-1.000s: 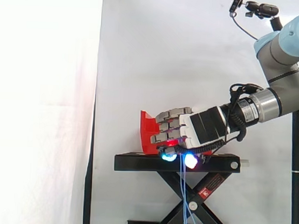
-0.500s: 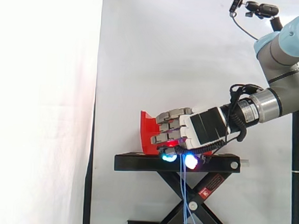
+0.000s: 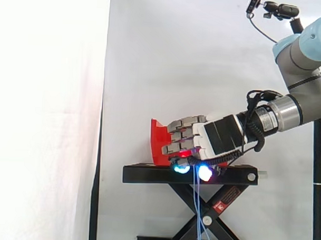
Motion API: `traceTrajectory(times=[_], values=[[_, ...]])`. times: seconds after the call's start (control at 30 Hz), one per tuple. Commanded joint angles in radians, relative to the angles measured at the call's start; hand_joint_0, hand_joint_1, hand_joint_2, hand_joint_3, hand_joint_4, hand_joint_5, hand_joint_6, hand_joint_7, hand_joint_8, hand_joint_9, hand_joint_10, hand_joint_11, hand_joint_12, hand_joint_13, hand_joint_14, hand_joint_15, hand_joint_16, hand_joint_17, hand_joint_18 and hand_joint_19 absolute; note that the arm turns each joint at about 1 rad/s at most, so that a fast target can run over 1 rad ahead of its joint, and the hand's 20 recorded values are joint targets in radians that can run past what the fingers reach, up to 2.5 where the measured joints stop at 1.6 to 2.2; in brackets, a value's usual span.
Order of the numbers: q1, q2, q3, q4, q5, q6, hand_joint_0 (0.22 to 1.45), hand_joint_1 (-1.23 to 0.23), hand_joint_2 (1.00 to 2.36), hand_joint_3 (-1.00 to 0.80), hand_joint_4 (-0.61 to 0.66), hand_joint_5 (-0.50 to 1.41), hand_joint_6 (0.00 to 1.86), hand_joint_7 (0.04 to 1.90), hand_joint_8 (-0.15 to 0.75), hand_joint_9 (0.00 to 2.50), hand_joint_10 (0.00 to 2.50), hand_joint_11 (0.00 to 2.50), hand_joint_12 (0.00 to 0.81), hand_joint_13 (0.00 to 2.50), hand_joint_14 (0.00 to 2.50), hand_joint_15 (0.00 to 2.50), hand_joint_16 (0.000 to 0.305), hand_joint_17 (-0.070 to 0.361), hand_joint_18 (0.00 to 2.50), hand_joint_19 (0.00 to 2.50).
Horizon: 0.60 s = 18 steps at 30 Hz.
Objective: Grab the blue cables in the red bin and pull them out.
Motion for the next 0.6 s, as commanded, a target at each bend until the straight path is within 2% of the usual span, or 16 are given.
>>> traceTrajectory(times=[0.0, 0.1, 0.57], values=[[-0.001, 0.000, -0.001, 0.000, 0.000, 0.002, 0.79, -0.84, 1.00, -1.00, 0.16, 0.87, 0.01, 0.87, 0.242, 0.63, 0.02, 0.45, 0.339, 0.82, 0.03, 0.84, 0.044, 0.099, 0.44, 0.66], [-0.001, 0.000, -0.032, 0.005, -0.002, 0.002, 0.79, -0.84, 1.00, -1.00, 0.17, 0.87, 0.01, 0.87, 0.242, 0.63, 0.02, 0.45, 0.338, 0.82, 0.03, 0.84, 0.044, 0.099, 0.44, 0.67], [-0.001, 0.000, -0.034, 0.018, -0.003, 0.003, 0.79, -0.84, 1.00, -1.00, 0.16, 0.90, 0.01, 0.90, 0.243, 0.64, 0.02, 0.45, 0.340, 0.82, 0.03, 0.84, 0.044, 0.099, 0.45, 0.66]])
